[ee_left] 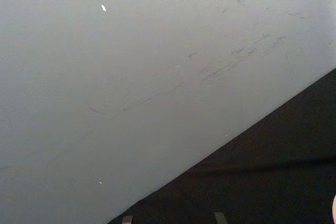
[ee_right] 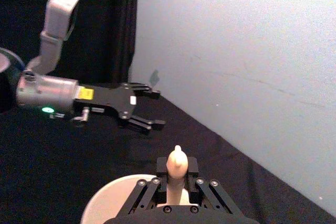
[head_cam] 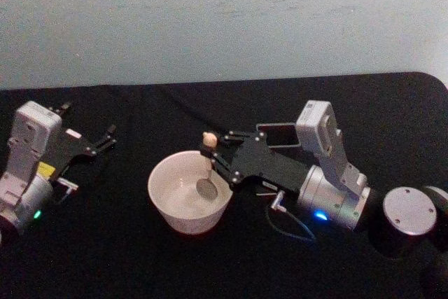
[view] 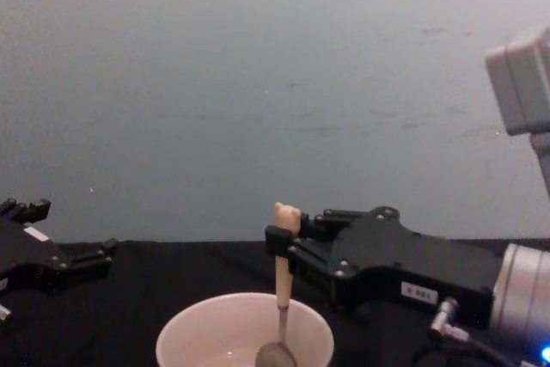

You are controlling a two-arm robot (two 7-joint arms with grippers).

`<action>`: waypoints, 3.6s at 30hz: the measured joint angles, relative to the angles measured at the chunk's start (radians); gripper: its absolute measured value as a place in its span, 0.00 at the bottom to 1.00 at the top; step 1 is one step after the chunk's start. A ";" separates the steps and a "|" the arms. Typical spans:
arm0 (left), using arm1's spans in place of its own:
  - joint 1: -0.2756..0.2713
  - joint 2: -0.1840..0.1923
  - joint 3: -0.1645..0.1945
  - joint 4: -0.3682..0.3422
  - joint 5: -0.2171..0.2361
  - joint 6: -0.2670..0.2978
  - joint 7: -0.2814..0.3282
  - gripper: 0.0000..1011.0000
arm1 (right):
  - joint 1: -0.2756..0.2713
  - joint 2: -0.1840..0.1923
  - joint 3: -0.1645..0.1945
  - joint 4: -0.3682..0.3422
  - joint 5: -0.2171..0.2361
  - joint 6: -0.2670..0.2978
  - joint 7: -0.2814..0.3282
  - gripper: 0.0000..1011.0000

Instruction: Pick up the stirring spoon with one hand, stir inside the cup, then place it back in its original position.

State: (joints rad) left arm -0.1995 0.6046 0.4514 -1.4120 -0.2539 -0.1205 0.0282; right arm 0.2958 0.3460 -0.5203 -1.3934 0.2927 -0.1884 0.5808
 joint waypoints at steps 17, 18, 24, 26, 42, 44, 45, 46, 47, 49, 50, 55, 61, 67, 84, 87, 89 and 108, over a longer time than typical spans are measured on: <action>0.000 0.000 0.000 0.000 0.000 0.000 0.000 0.99 | -0.010 -0.008 -0.046 -0.037 0.022 0.009 0.026 0.21; 0.000 0.000 0.000 0.000 0.000 0.000 0.000 0.99 | -0.006 -0.013 -0.048 -0.033 0.020 0.008 0.024 0.21; 0.000 0.000 0.000 0.000 0.000 0.000 0.000 0.99 | 0.037 -0.060 -0.056 0.030 -0.004 -0.002 -0.008 0.21; 0.000 0.000 0.000 0.000 0.000 0.000 0.000 0.99 | 0.046 -0.069 -0.054 0.045 -0.009 -0.003 -0.017 0.21; 0.000 0.000 0.000 0.000 0.000 0.000 0.000 0.99 | 0.060 -0.076 -0.017 0.078 -0.024 -0.006 -0.044 0.21; 0.000 0.000 0.000 0.000 0.000 0.000 0.000 0.99 | 0.057 -0.073 -0.015 0.073 -0.023 -0.006 -0.043 0.21; 0.000 0.000 0.000 0.000 0.000 0.000 0.000 0.99 | 0.056 -0.072 -0.014 0.072 -0.022 -0.006 -0.043 0.21; 0.000 0.000 0.000 0.000 0.000 0.000 0.000 0.99 | 0.053 -0.069 -0.011 0.066 -0.021 -0.005 -0.043 0.21; 0.000 0.000 0.000 0.000 0.000 0.000 0.000 0.99 | 0.051 -0.067 -0.010 0.063 -0.021 -0.005 -0.043 0.21; 0.000 0.000 0.000 0.000 0.000 0.000 0.000 0.99 | 0.047 -0.062 -0.006 0.057 -0.020 -0.004 -0.042 0.21; 0.000 0.000 0.000 0.000 0.000 0.000 0.000 0.99 | 0.042 -0.056 -0.002 0.050 -0.017 -0.002 -0.042 0.21; 0.000 0.000 0.000 0.000 0.000 0.000 0.000 0.99 | 0.017 -0.030 0.010 0.017 -0.009 0.005 -0.037 0.21; 0.000 0.000 0.000 0.000 0.000 0.000 0.000 0.99 | -0.018 -0.001 0.012 -0.030 0.006 0.020 -0.023 0.21; 0.000 0.000 0.000 0.000 0.000 0.000 0.000 0.99 | -0.043 0.016 -0.001 -0.068 0.020 0.030 -0.002 0.21; 0.000 0.000 0.000 0.000 0.000 0.000 0.000 0.99 | 0.015 -0.041 -0.055 -0.012 0.005 0.021 -0.007 0.21; 0.000 0.000 0.000 0.000 0.000 0.000 0.000 0.99 | 0.028 -0.053 -0.051 0.008 0.001 0.019 -0.020 0.21; 0.000 0.000 0.000 0.000 0.000 0.000 0.000 0.99 | 0.037 -0.061 -0.045 0.023 -0.004 0.018 -0.030 0.21; 0.000 0.000 0.000 0.000 0.000 0.000 0.000 0.99 | 0.038 -0.053 -0.003 0.042 -0.013 0.012 -0.052 0.21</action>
State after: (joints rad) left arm -0.1995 0.6047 0.4514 -1.4120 -0.2539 -0.1205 0.0283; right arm 0.3342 0.2926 -0.5230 -1.3510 0.2795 -0.1766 0.5290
